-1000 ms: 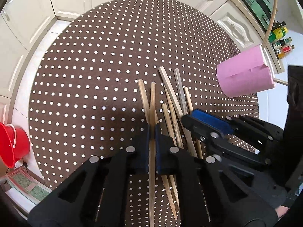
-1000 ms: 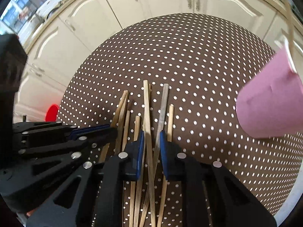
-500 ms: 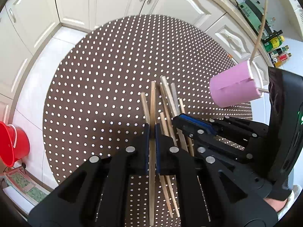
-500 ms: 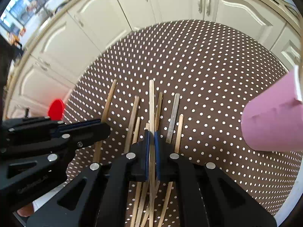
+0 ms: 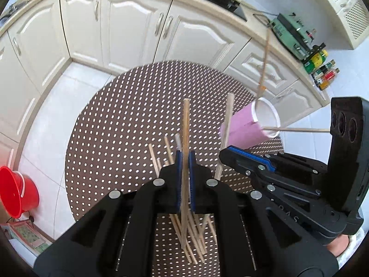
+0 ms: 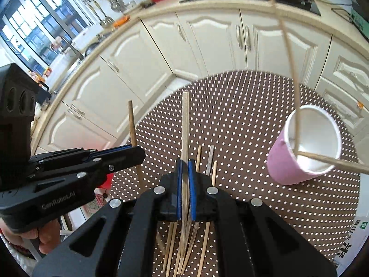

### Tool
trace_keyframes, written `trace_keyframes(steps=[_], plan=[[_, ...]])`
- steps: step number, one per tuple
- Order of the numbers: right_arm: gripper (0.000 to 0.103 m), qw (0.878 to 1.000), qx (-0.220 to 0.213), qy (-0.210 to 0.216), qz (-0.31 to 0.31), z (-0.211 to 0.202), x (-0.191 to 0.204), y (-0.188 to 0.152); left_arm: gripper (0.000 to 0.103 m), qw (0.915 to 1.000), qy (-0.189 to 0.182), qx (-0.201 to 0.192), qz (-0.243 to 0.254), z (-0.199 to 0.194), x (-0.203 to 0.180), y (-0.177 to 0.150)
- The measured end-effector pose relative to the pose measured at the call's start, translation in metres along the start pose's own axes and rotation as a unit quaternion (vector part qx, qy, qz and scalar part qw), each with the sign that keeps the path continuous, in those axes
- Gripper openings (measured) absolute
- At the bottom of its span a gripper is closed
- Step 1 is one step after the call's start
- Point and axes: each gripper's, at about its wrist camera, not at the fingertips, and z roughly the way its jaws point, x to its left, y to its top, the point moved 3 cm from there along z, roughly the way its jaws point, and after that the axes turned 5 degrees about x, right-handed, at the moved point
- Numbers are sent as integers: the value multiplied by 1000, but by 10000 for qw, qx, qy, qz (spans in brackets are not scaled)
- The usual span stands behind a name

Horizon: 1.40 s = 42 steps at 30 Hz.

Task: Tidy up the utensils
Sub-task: 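Lift the chopsticks with both tools and carry them above the pink cup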

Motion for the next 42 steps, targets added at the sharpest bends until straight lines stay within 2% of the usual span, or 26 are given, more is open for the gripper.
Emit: trace_keyframes(steps=[11, 23, 31, 42], plan=[[4, 9976, -658, -62, -226, -58, -1, 0, 6, 9980, 2, -540, 314, -44, -49, 16], [4, 9877, -1485, -373, -314, -132, -20, 24, 6, 9913, -135, -1118, 679, -80, -103, 58], [4, 9830, -1729, -571, -214, -161, -40, 32, 6, 9868, -252, -1355, 850, -95, -128, 82], [4, 9776, -1885, -930, -86, -178, -59, 36, 6, 9846, -330, -1426, 959, -87, -148, 99]])
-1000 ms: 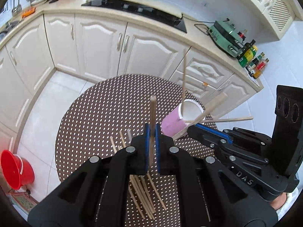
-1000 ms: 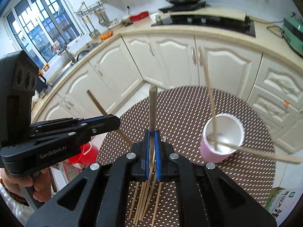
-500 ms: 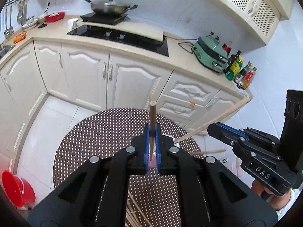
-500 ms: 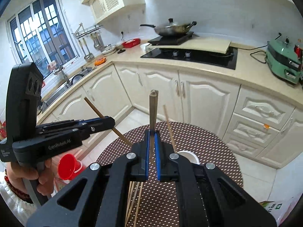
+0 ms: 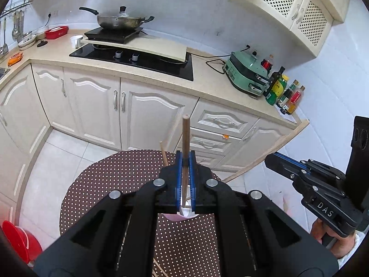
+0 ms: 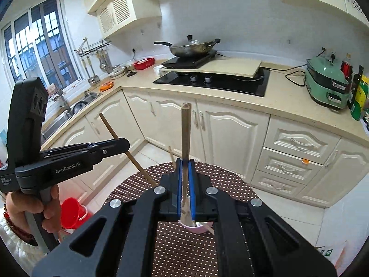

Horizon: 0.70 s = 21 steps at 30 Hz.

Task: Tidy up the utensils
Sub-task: 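Lift the chopsticks with both tools and carry them above the pink cup, then open both tools to drop the chopsticks into the pink cup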

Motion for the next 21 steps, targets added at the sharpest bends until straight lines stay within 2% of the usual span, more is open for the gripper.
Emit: trace_keyframes(steps=[6, 18, 21], plan=[[4, 9993, 273, -233, -31, 18, -5, -18, 6, 9995, 132, 264, 110, 29, -4, -14], [4, 9947, 997, -229, 142, 54, -7, -56, 6, 9941, 126, 1071, 92, 73, -1, -52], [4, 9929, 1157, -187, 194, 60, -8, -62, 7, 9940, 142, 1085, 81, 74, -2, -55]])
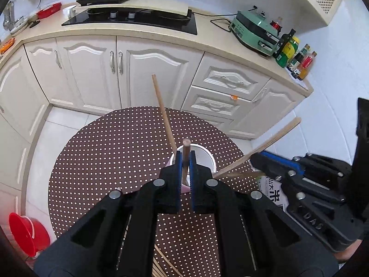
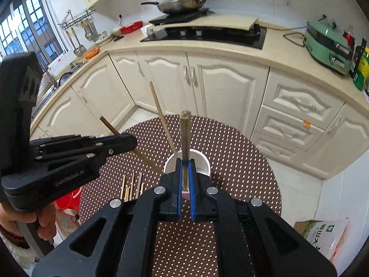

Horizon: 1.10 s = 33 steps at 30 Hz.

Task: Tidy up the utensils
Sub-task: 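Open both tools to drop the chopsticks into the pink cup, then return both tools to the pile and close each on another chopstick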

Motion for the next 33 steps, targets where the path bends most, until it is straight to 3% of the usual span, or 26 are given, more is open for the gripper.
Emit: trace_keyframes(steps=[6, 8, 10, 25, 33], plan=[[6, 9999, 90, 36, 120, 1, 1, -6, 10, 9999, 58, 143, 38, 2, -2, -3], [7, 9998, 82, 39, 179, 0, 1, -7, 22, 9999, 88, 129, 59, 1, -3, -5], [7, 9996, 99, 62, 251, 0, -1, -7, 52, 9999, 104, 39, 24, -4, -2, -7], [9, 9995, 21, 207, 236, -15, 17, -18, 52, 9998, 157, -101, -101, -26, 8, -27], [9, 9992, 188, 333, 94, -3, 40, -31, 53, 9989, 293, 14, -362, -29, 34, -51]])
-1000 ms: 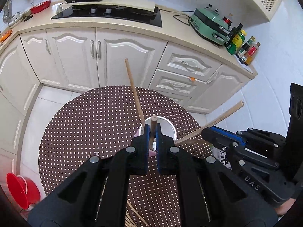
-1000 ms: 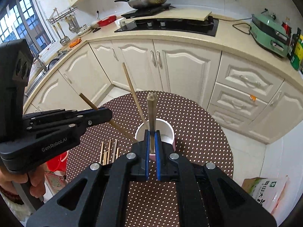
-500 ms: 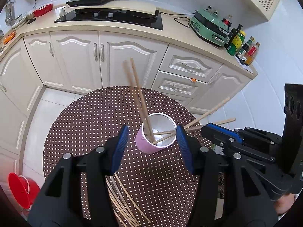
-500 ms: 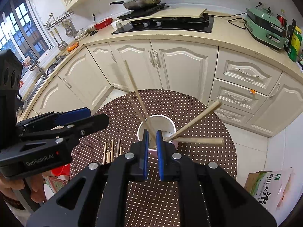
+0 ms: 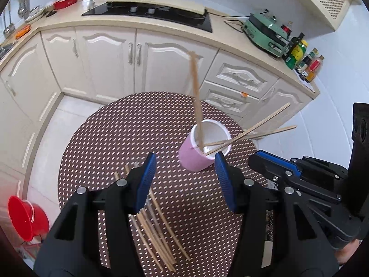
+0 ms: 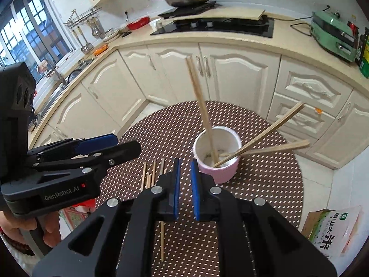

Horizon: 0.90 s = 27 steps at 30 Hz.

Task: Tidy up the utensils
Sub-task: 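Return both tools to the pile and close each on another chopstick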

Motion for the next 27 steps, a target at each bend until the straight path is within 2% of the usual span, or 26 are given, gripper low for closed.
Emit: trace_keyframes(steps=[6, 13, 23, 27], plan=[[9, 9991, 377, 140, -117, 31, 19, -14, 53, 9984, 170, 349, -416, 16, 44, -29], [9, 9953, 922, 215, -216, 77, 36, -32, 53, 9919, 308, 858, -879, 49, 93, -68], [9, 9892, 1450, 167, -146, 124, 37, -43, 53, 9842, 407, 1407, -991, 101, 116, -87], [9, 9876, 1563, 142, -74, 136, 37, -42, 53, 9830, 699, 1512, -768, 119, 121, -87]])
